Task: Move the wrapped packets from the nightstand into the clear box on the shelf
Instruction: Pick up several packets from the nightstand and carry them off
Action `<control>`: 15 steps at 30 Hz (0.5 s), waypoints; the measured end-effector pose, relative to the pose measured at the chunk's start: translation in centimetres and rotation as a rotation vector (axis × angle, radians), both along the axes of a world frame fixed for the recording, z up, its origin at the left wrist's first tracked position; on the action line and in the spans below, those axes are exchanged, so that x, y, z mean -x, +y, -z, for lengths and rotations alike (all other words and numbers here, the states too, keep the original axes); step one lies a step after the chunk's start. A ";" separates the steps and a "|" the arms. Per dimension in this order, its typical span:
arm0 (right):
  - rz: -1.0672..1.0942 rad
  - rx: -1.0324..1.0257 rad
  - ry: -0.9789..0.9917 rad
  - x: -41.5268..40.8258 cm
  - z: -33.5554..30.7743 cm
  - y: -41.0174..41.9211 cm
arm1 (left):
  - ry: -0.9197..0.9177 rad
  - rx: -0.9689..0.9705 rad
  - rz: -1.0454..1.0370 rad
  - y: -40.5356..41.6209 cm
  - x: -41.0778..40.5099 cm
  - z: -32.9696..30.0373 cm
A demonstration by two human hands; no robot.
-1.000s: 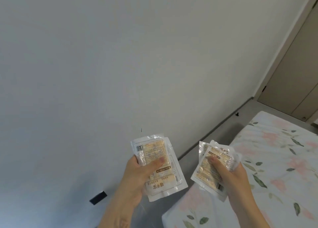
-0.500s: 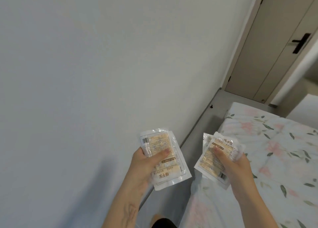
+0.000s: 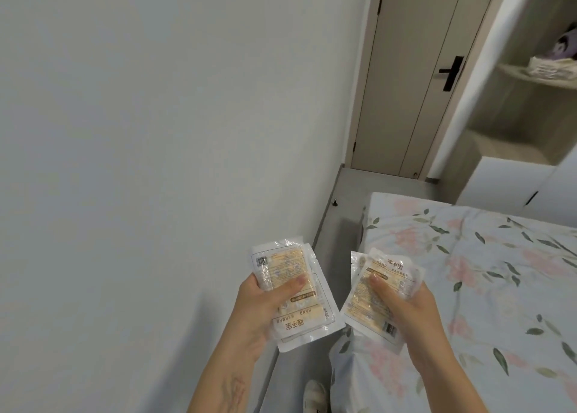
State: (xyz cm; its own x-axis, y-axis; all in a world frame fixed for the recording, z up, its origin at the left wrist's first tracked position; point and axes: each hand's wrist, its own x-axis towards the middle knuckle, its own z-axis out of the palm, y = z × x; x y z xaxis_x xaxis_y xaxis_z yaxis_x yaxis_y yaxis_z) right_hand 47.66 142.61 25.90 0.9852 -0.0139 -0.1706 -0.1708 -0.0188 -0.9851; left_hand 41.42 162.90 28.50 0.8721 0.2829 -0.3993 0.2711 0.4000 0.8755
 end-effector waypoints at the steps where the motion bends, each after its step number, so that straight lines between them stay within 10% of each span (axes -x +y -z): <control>1: 0.023 0.001 0.005 -2.3 0.1 0.1 | -0.001 -0.002 0.017 0.2 -2.8 -0.2; 15: 0.143 0.000 -0.014 -28.8 -2.9 -1.7 | -0.050 0.050 0.046 1.0 -32.8 -2.8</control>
